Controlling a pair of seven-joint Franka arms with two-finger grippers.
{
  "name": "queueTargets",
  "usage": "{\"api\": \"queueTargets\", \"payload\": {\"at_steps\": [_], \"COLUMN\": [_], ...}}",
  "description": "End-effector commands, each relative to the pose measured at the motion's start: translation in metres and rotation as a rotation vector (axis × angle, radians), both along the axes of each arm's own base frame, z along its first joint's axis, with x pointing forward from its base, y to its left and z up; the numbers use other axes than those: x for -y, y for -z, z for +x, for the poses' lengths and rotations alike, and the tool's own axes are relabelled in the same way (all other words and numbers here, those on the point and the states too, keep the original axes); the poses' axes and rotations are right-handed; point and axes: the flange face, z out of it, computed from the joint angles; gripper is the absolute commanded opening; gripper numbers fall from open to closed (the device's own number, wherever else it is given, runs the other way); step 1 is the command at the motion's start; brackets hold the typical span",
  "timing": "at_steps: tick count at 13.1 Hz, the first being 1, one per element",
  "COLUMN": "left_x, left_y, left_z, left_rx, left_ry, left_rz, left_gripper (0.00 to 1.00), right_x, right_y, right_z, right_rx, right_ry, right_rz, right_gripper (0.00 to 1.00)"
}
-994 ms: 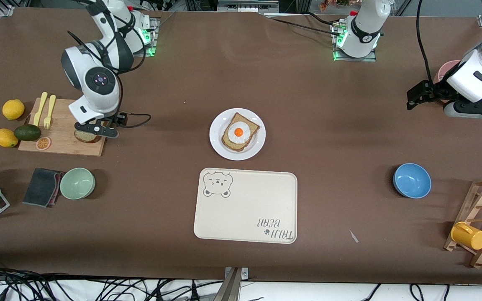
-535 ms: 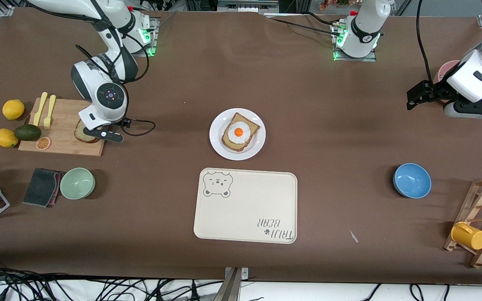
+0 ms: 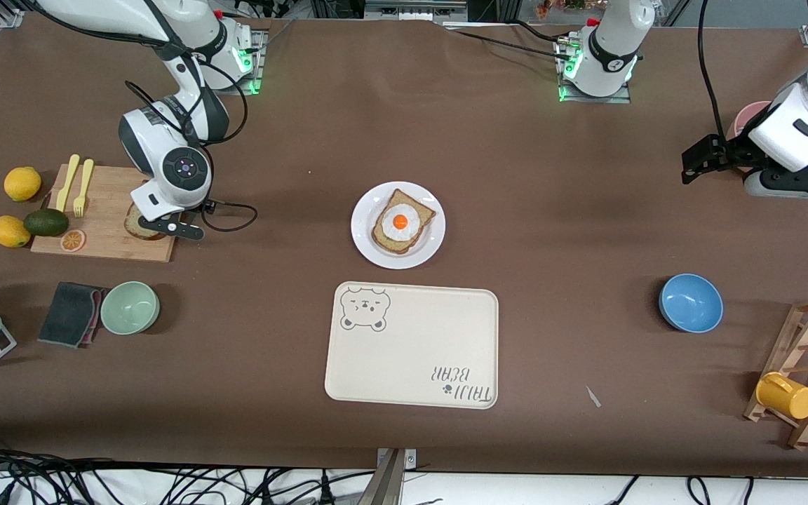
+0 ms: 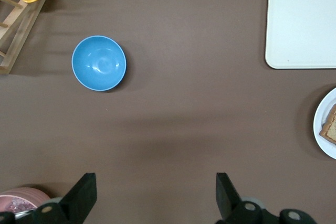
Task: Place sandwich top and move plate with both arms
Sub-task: 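Grasp the bread slice with the right gripper and lift it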
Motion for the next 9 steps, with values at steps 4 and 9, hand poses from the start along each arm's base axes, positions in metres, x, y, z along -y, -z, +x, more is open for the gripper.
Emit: {"api": "queueTargets", "payload": {"at_steps": [4, 9], "left_x": [-0.001, 0.0], "left_y": [-0.004, -0.004], "left_z": [-0.001, -0.001], "left_rx": [-0.008, -0.008], "left_ry": [-0.007, -0.005], "left_rz": [-0.012, -0.012], "left_gripper": [1.0, 1.0], "right_x": [0.012, 0.019], "right_y": [0.009, 0.028], "right_z": [0.004, -0.002], "right_rx": [-0.008, -0.049], "right_ry": [0.016, 0.026], "right_rz": [-0.035, -0.043], "right_gripper": [0.87, 0.78]}}
